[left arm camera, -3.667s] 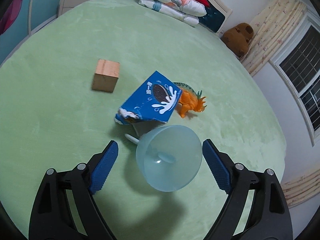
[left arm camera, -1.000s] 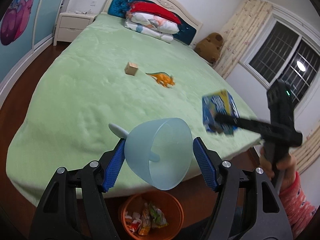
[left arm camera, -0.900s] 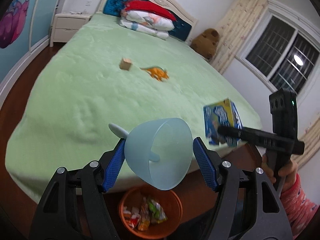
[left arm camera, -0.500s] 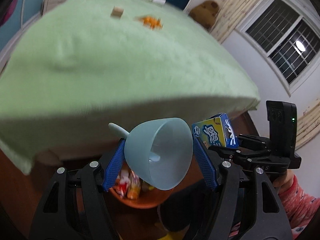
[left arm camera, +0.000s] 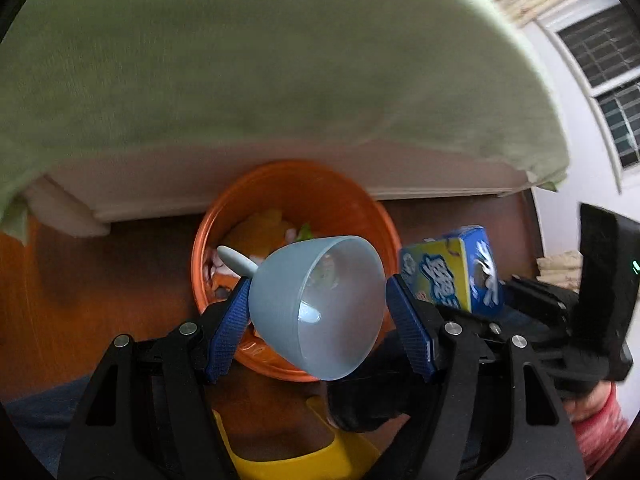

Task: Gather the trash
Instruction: 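Carry blue cup and Oreo carton to the bucket and open both grippers, then move both tools back to the bed toward the block and dinosaur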

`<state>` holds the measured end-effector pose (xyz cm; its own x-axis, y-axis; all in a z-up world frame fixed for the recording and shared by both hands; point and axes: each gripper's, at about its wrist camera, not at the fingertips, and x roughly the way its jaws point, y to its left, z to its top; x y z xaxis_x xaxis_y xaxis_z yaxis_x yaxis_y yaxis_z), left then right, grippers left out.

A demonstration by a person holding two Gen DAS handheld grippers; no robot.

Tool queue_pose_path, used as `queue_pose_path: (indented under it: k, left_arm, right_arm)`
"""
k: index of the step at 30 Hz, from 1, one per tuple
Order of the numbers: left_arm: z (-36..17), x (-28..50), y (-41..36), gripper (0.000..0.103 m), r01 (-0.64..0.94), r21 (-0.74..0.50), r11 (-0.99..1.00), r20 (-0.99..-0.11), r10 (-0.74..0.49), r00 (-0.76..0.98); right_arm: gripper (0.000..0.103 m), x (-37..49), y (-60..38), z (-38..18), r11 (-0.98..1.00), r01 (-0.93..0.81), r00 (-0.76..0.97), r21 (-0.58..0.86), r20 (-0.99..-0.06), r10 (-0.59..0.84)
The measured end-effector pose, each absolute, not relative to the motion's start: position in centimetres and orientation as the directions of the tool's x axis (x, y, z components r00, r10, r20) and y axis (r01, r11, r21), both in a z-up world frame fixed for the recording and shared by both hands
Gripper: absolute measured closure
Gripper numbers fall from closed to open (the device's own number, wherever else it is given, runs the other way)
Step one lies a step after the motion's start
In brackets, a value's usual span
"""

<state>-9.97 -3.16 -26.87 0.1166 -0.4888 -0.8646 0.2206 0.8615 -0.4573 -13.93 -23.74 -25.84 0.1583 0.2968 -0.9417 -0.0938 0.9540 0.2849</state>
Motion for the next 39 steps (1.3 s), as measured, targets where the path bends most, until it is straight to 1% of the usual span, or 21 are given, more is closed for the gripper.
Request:
queue_pose_path:
  k: [2, 4, 5, 7, 8, 9, 10, 12, 23, 28, 30, 34, 39]
  left_arm:
    - [-28.4, -9.5, -3.5, 0.036, 0.194, -0.447, 0.873, -0.879, -0.469, 0.089]
    - [-29.2, -9.2, -3.6, 0.036, 0.183, -0.438, 0.880, -0.888, -0.455, 0.067]
    - [-29.8, -9.1, -3.7, 0.036, 0.168, -0.420, 0.892, -0.899, -0.433, 0.055]
    - [-30.2, -8.8, -3.2, 0.035, 0.143, -0.396, 0.907, -0.913, -0.405, 0.043]
    - [-30.3, -8.6, -2.7, 0.033, 0.128, -0.393, 0.911, -0.916, -0.400, 0.039]
    - [-30.3, -8.6, -2.4, 0.028, 0.115, -0.391, 0.913, -0.917, -0.397, 0.040]
    - [-30.1, -8.4, -2.1, 0.026, 0.106, -0.391, 0.914, -0.916, -0.397, 0.046]
    - [-29.6, -7.9, -1.8, 0.022, 0.094, -0.384, 0.919, -0.919, -0.390, 0.062]
    - [-27.9, -8.0, -1.8, 0.021, 0.108, -0.373, 0.921, -0.919, -0.383, 0.093]
    - [-26.4, -8.3, -2.1, 0.021, 0.125, -0.340, 0.932, -0.926, -0.355, 0.125]
    - [-24.9, -8.3, -2.2, 0.021, 0.148, -0.317, 0.937, -0.929, -0.338, 0.149]
    - [-21.4, -8.5, -2.5, 0.021, 0.197, -0.305, 0.932, -0.913, -0.345, 0.218]
    - [-15.2, -7.2, -2.0, 0.020, 0.244, -0.317, 0.916, -0.860, -0.386, 0.334]
  right_arm:
    - [0.056, -13.7, -23.5, -26.7, 0.956, -0.087, 0.144, 0.281, -0.946, 0.291]
    - [0.051, -13.5, -23.4, -27.5, 0.958, -0.084, 0.133, 0.273, -0.950, 0.282]
    - [0.048, -13.2, -23.3, -27.7, 0.958, -0.083, 0.130, 0.273, -0.951, 0.282]
    - [0.036, -13.0, -23.6, -27.8, 0.961, -0.067, 0.141, 0.267, -0.951, 0.274]
    - [0.029, -13.0, -23.7, -27.6, 0.962, -0.059, 0.149, 0.266, -0.951, 0.272]
    - [0.028, -13.1, -23.8, -27.4, 0.962, -0.055, 0.156, 0.266, -0.950, 0.271]
    - [0.028, -13.0, -23.9, -27.2, 0.961, -0.055, 0.163, 0.270, -0.947, 0.276]
    - [0.023, -12.8, -24.2, -27.0, 0.960, -0.057, 0.168, 0.274, -0.945, 0.280]
    - [0.020, -13.3, -24.6, -26.3, 0.955, -0.078, 0.179, 0.287, -0.938, 0.296]
    - [0.020, -13.4, -24.9, -25.3, 0.953, -0.080, 0.195, 0.293, -0.933, 0.303]
    - [0.020, -13.3, -25.0, -24.5, 0.953, -0.084, 0.212, 0.292, -0.929, 0.304]
    - [0.019, -13.2, -25.3, -22.4, 0.950, -0.099, 0.264, 0.297, -0.912, 0.313]
    - [0.017, -13.1, -25.5, -19.4, 0.955, -0.132, 0.351, 0.265, -0.889, 0.295]
